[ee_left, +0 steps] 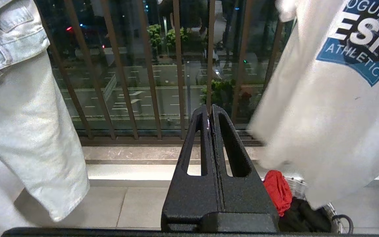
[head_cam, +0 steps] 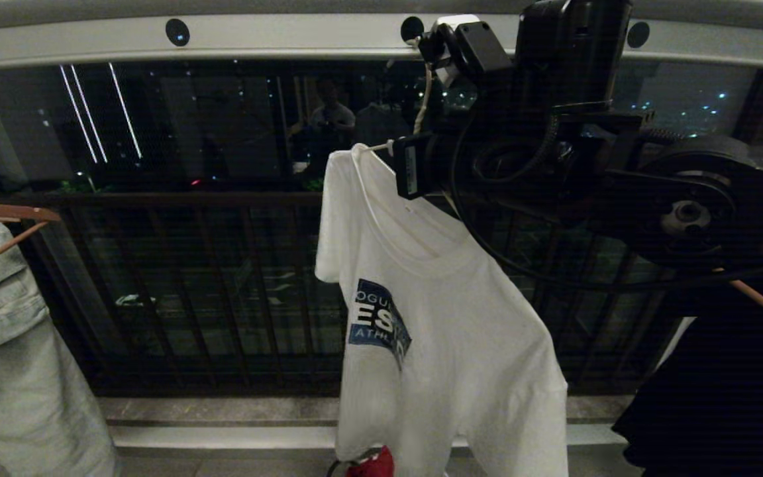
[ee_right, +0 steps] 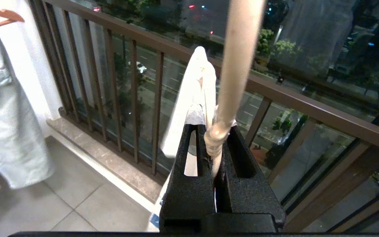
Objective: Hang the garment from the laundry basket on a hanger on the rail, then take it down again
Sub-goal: Take the clothes off the clothes rack
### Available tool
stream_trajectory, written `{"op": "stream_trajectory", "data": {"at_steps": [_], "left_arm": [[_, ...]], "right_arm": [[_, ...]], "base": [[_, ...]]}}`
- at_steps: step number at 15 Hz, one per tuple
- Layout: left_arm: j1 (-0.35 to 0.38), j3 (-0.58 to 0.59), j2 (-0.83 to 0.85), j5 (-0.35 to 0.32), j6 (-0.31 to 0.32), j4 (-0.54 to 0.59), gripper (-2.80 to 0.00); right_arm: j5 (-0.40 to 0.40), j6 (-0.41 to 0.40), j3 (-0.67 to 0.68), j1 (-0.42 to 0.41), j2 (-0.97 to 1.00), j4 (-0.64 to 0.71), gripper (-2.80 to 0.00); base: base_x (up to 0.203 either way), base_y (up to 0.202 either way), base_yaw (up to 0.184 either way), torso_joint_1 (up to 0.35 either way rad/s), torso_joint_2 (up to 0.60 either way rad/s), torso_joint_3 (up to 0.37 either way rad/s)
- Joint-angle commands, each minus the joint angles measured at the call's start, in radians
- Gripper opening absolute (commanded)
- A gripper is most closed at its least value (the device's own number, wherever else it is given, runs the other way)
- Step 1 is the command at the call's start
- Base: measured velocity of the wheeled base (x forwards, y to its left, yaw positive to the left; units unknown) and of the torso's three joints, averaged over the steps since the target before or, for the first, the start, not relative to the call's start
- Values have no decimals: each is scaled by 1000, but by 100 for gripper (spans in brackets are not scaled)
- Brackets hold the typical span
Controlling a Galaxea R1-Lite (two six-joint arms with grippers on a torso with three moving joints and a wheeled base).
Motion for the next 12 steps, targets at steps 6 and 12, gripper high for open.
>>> {"op": "stream_trajectory", "data": {"at_steps": [6,12], "left_arm": [[0,3,0,0,0,0,-280],[0,3,1,0,0,-1,-280]], "right_arm": [[-1,-15,16,1,-36,-9,-280],[-3,-26,30,31,-80,-8,-280]], "base": [[0,0,0,0,0,0],[0,0,0,0,0,0]]}}
